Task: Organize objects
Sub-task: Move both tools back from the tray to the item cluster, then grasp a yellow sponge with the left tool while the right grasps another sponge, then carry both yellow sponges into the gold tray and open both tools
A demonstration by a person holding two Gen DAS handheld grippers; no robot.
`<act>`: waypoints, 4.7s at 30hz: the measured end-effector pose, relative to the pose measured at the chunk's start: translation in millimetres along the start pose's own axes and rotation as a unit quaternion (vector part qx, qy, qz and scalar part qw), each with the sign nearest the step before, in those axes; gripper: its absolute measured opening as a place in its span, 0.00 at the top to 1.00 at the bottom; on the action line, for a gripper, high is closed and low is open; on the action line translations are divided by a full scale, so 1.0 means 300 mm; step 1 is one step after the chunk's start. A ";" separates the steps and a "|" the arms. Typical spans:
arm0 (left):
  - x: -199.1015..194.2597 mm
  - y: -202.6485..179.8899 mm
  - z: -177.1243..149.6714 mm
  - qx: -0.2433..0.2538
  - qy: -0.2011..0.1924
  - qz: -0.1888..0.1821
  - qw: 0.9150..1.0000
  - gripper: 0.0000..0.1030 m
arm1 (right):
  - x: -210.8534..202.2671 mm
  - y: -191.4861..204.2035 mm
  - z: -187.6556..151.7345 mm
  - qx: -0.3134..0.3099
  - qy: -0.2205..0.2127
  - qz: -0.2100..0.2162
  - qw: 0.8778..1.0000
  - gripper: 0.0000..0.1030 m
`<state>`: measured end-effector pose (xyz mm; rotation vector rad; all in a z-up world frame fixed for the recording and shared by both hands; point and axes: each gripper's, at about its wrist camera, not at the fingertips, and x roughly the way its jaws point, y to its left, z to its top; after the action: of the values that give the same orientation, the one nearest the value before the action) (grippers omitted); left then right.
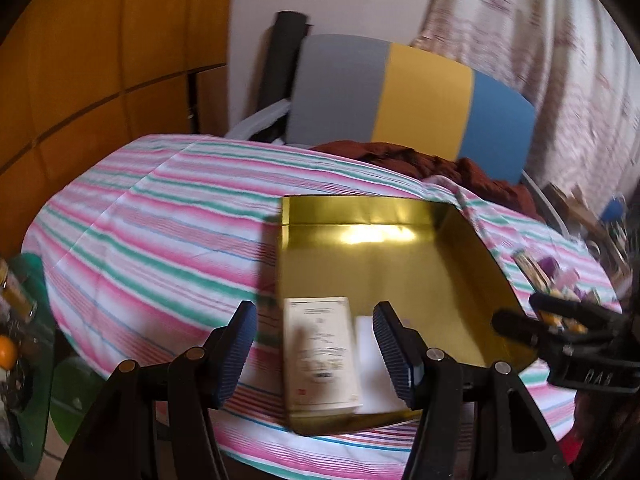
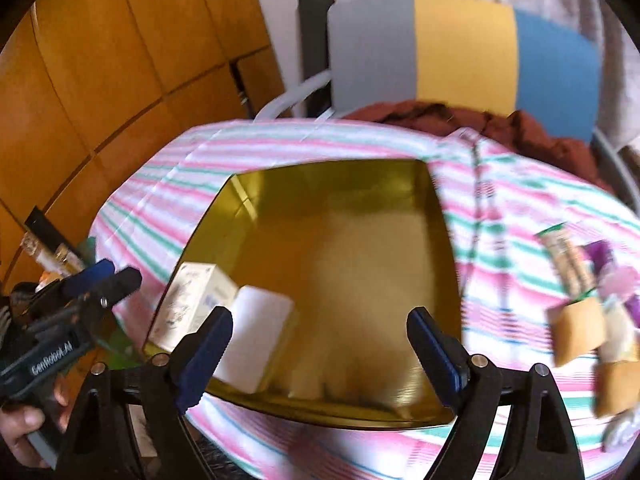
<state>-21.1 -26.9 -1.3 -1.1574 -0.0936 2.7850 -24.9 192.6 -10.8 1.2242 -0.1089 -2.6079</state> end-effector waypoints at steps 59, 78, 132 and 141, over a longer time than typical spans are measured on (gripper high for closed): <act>0.330 -1.119 -0.044 0.266 0.139 -0.221 0.928 0.23 | -0.419 -1.088 -0.297 0.425 -0.144 -0.102 0.888 0.01; 0.547 -1.293 -0.069 0.303 0.182 -0.235 0.905 0.39 | -0.398 -1.094 -0.295 0.428 -0.133 -0.086 0.890 0.01; 0.113 -0.639 -0.022 0.125 0.052 -0.241 0.961 0.47 | -0.062 -0.978 -0.266 0.251 0.167 -0.251 0.920 0.34; 0.120 -0.572 -0.018 0.108 0.053 -0.224 0.967 0.47 | -0.109 -0.815 -0.257 0.228 0.119 -0.127 0.958 0.34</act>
<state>-27.0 148.0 -12.4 -1.0714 -0.0342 2.2724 5.2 440.0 -78.9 1.8046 -0.5697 -2.7096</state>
